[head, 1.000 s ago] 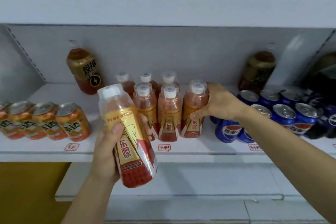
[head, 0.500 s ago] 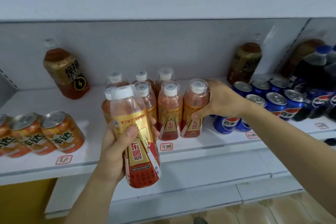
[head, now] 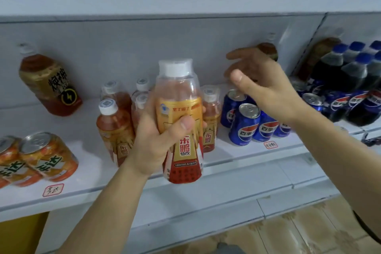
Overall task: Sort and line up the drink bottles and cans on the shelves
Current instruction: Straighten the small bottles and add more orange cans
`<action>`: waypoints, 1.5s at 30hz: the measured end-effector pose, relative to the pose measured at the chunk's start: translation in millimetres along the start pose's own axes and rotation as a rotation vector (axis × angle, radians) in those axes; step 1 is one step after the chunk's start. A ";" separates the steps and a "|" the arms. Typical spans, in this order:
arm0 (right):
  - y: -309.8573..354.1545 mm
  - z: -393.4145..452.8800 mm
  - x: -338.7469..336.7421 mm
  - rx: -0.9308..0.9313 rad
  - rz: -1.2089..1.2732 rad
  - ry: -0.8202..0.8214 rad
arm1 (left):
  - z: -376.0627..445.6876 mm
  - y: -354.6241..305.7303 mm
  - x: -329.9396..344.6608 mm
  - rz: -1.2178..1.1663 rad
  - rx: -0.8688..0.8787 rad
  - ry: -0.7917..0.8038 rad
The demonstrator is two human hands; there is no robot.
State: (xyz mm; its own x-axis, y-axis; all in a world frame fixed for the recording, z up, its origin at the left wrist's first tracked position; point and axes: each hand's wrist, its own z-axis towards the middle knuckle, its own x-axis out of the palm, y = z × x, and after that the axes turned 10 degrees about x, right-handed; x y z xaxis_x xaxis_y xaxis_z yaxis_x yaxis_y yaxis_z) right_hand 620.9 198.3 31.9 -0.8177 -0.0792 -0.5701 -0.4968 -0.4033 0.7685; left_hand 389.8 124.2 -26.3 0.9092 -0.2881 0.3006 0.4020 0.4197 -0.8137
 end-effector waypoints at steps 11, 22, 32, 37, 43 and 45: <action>-3.6 -15.2 -76.9 0.122 0.476 0.108 | 79.4 -17.5 99.6 0.996 -0.032 0.424; -38.9 75.2 -76.2 0.223 0.474 -0.194 | 124.5 -28.8 4.7 1.598 -0.378 0.413; -44.8 118.0 -2.8 0.107 0.089 0.241 | 110.8 -5.3 0.9 1.696 -0.494 0.495; -51.0 108.1 26.6 0.121 0.053 0.341 | 109.3 -9.5 4.3 1.689 -0.467 0.492; -50.5 100.8 39.2 0.199 0.147 0.433 | 99.2 -28.1 -1.6 1.761 -0.120 0.294; -52.3 99.8 39.7 0.219 0.169 0.440 | 80.7 -42.5 -26.4 1.565 0.060 0.048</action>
State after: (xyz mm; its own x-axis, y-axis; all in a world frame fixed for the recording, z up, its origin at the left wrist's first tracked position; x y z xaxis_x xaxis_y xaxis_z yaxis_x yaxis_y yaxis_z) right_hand 585.4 307.3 -2.0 -0.7154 -0.5216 -0.4648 -0.4560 -0.1553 0.8763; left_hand 357.4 183.4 40.5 0.4076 0.4249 -0.8083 -0.8977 0.3485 -0.2695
